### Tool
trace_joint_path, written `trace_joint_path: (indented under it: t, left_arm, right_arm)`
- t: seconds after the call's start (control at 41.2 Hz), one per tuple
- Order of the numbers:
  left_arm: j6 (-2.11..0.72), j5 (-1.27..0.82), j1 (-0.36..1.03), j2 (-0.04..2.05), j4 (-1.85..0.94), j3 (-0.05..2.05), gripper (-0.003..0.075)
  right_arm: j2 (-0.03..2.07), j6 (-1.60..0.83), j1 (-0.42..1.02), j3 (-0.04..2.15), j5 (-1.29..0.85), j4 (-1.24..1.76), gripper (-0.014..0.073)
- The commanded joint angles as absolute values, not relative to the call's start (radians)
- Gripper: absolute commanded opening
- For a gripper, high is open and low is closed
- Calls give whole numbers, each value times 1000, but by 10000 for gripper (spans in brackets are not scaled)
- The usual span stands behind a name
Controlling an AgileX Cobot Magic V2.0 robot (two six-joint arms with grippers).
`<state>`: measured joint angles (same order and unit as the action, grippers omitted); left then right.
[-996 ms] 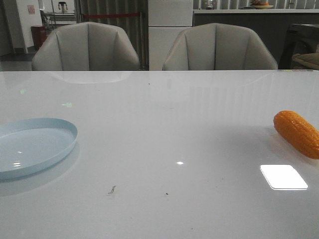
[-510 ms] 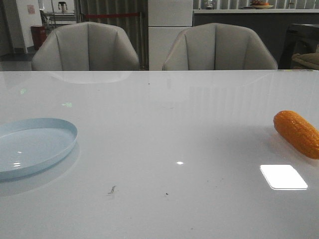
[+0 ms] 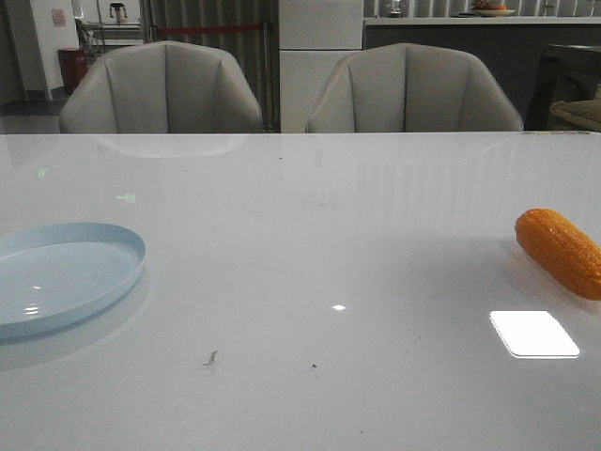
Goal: Place corn on plate with both arms
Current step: 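Lower the left gripper to the pale blue plate rim and grasp it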
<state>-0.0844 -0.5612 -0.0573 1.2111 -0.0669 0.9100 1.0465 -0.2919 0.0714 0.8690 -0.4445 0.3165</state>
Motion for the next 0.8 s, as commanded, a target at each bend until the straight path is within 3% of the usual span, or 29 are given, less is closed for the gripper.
trace_joint_path:
  t: [0.0,0.219,0.777]
  left_arm:
    - [-72,-649,-107,1296,-139,1026,446]
    - [-91,-822,-120,1530,-152,1197,434]
    - [-139,-861,-119,1837,-268,1324,434]
  right_arm:
    - [1033,-290,73,905,-415,347,559]
    - [1033,-290,73,905,-429,358,559]
    - [1033,-290,73,905,-454,358,559]
